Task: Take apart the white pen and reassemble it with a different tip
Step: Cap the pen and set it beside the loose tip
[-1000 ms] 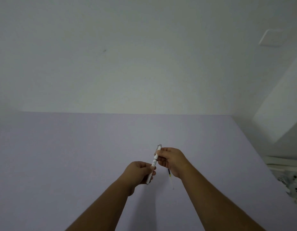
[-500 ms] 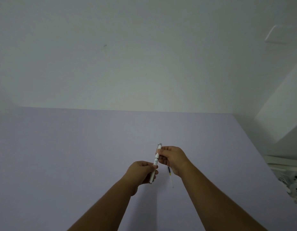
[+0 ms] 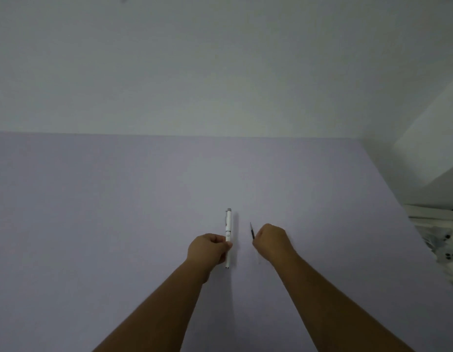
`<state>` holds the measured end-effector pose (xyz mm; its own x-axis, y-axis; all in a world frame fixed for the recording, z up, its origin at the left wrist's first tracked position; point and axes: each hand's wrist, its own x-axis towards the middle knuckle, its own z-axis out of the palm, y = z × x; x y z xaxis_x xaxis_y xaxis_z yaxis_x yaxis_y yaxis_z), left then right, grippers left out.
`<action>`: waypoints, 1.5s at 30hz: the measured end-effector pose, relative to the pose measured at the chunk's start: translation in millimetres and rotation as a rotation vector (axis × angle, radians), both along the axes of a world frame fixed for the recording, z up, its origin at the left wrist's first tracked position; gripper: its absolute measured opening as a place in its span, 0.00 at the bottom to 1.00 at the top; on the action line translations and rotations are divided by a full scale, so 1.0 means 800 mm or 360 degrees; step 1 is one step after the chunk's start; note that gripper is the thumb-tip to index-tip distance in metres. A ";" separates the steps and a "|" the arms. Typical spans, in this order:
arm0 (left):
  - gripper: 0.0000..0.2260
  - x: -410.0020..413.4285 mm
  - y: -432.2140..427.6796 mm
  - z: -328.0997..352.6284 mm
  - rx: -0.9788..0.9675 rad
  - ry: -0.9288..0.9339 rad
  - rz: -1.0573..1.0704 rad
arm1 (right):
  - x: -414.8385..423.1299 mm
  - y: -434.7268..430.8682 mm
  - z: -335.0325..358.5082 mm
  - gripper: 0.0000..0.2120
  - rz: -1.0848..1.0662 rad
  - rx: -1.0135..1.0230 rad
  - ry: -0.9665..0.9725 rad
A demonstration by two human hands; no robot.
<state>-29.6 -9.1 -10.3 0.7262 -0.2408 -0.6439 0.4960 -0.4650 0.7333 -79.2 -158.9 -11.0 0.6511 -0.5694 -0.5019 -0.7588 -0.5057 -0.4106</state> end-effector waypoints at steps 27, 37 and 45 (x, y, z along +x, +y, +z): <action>0.11 -0.005 -0.028 -0.031 0.0404 -0.0345 -0.0062 | 0.000 0.042 -0.031 0.09 -0.0091 0.0107 -0.0237; 0.10 -0.006 -0.027 -0.026 0.0445 -0.0353 -0.0090 | -0.001 0.047 -0.030 0.08 -0.0070 0.0099 -0.0256; 0.09 -0.006 -0.025 -0.023 0.0463 -0.0368 -0.0103 | -0.004 0.048 -0.029 0.07 -0.0073 0.0128 -0.0284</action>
<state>-34.2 -29.4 -28.4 0.8498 -0.1222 -0.5128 0.2953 -0.6953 0.6552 -82.0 -120.7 -34.5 0.7080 -0.5633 -0.4260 -0.6919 -0.4320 -0.5785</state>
